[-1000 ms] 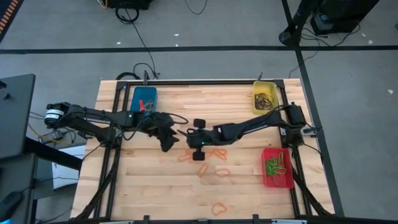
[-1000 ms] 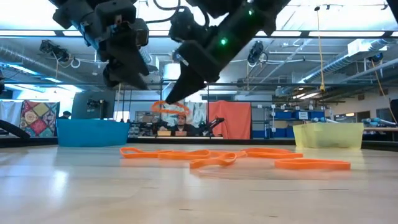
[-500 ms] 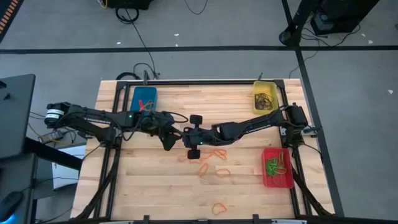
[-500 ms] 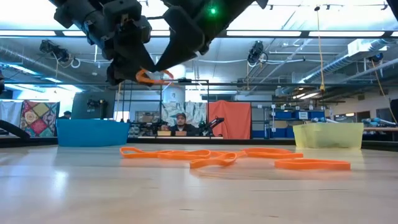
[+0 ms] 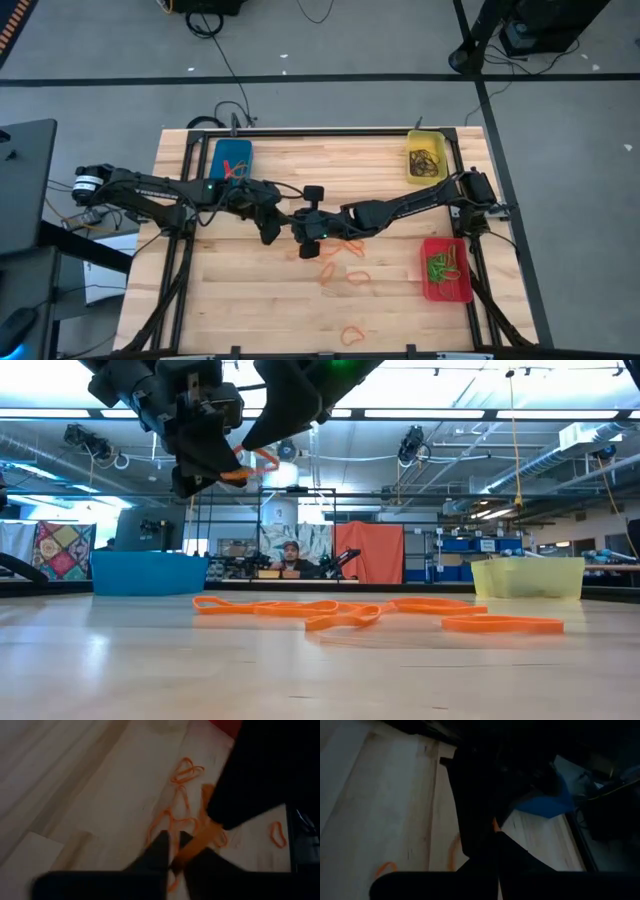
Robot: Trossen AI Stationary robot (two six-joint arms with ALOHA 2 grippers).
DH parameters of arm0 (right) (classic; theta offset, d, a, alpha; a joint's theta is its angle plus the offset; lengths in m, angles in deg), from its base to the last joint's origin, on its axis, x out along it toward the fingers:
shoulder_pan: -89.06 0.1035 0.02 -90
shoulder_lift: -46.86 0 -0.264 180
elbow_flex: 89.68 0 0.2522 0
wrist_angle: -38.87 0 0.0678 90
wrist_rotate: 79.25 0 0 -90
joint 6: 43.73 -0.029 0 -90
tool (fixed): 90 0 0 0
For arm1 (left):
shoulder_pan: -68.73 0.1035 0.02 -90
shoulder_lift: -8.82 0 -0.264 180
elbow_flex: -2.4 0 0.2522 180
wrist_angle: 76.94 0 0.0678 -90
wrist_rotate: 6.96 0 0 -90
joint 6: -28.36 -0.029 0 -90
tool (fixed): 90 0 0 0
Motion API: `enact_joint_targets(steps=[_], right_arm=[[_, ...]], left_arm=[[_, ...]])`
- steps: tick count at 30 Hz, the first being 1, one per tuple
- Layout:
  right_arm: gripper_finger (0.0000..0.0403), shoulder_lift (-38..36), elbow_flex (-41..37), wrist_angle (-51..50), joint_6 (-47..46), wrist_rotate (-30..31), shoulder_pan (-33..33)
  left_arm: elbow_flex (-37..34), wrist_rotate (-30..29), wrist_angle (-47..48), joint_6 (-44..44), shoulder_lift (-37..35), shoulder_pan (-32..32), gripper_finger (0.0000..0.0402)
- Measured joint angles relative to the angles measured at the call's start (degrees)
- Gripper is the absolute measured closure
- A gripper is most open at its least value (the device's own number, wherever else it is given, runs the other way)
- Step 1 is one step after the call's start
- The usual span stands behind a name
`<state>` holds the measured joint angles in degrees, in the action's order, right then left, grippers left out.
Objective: Sort rubber bands into baskets
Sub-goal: Put the orange rubber band into the blue bin
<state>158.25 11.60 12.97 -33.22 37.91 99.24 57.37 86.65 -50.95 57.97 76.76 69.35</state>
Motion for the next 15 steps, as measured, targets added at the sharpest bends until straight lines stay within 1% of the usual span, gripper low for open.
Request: enact_joint_targets(steps=[1, 2, 6, 9, 12, 15], right_arm=[[0.0401, 0.0, 0.1, -0.1, 0.0, 0.0, 0.0], [0.0400, 0.0, 0.1, 0.0, 0.0, 0.0, 0.0], [0.0388, 0.0, 0.2, 0.0, -2.0, 0.0, -0.5], [0.0368, 0.0, 0.2, -0.6, -7.4, 0.1, -1.4], [0.0345, 0.0, 0.2, -1.9, -13.5, -0.4, -2.4], [0.0324, 0.0, 0.2, -2.5, -20.8, -5.1, -3.7]], left_arm=[[0.0, 0.5, 0.0, -0.4, 0.0, 0.0, 0.0379], [0.0, 0.7, 0.0, -0.5, 0.0, 0.0, 0.0389], [0.0, 0.8, 0.0, -0.5, 0.0, 0.0, 0.0397], [0.0, 0.1, 0.8, 0.4, 0.0, 0.1, 0.0398], [0.0, -2.8, 4.7, 2.7, -0.2, 0.9, 0.0399], [0.0, -6.0, 11.4, 6.0, -0.2, 2.8, 0.0398]])
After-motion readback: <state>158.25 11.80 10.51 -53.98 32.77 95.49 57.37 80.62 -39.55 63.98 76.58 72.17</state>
